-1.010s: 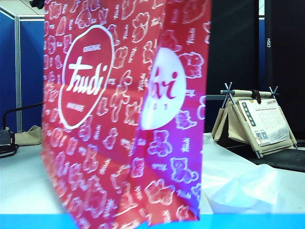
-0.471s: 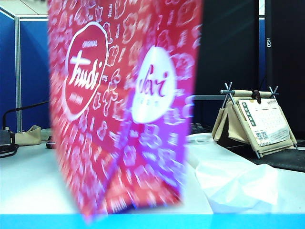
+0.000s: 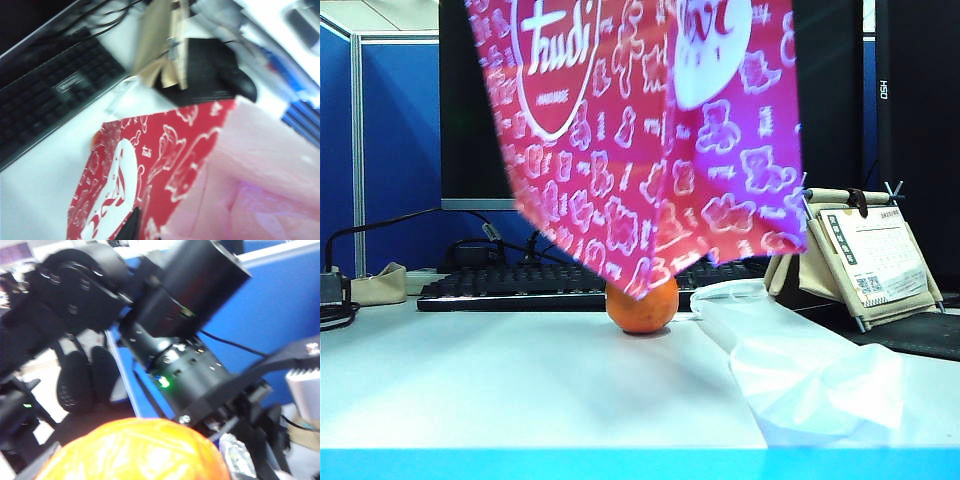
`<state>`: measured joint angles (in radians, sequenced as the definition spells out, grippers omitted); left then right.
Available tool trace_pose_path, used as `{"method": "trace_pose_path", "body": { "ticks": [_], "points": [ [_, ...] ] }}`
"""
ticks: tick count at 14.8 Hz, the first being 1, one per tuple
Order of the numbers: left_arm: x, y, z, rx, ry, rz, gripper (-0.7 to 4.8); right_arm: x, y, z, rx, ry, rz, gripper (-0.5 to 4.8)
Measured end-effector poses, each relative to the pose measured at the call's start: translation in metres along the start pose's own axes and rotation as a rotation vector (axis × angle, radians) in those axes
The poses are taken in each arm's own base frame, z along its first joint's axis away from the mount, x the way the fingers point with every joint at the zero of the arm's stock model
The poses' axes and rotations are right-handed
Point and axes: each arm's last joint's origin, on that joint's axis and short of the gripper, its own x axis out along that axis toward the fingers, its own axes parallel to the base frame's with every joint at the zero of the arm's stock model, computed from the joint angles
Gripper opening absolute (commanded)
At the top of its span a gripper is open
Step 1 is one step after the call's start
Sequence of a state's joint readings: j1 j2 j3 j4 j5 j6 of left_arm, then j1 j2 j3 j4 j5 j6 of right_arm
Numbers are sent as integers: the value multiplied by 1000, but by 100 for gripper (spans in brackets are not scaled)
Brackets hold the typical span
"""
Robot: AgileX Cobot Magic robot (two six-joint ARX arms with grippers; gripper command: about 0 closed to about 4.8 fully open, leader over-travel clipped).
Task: Open the paper bag and put two oranges into the paper bag.
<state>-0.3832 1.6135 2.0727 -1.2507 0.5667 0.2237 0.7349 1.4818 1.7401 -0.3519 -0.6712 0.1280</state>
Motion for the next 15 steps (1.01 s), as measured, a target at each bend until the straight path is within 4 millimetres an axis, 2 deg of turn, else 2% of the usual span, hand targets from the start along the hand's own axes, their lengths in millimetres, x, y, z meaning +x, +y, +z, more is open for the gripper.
{"method": "trace_pose_path", "body": {
  "ticks": [3,9,13,15],
  "points": [
    [-2,-4,1,0,-25,-97,-6,-1,1,2,-3,-6,36,-6],
    [-17,-13,-1,2,-56,-142,-6,-3,-8,4,-8,-17,103,-6],
    [-17,-15,-3,-24,-42,-195,-5,-2,-9,6,-14,-25,117,-6],
    [-18,-14,-4,-40,-26,-105,-5,-4,-13,5,-4,-22,79,-6]
  ]
}}
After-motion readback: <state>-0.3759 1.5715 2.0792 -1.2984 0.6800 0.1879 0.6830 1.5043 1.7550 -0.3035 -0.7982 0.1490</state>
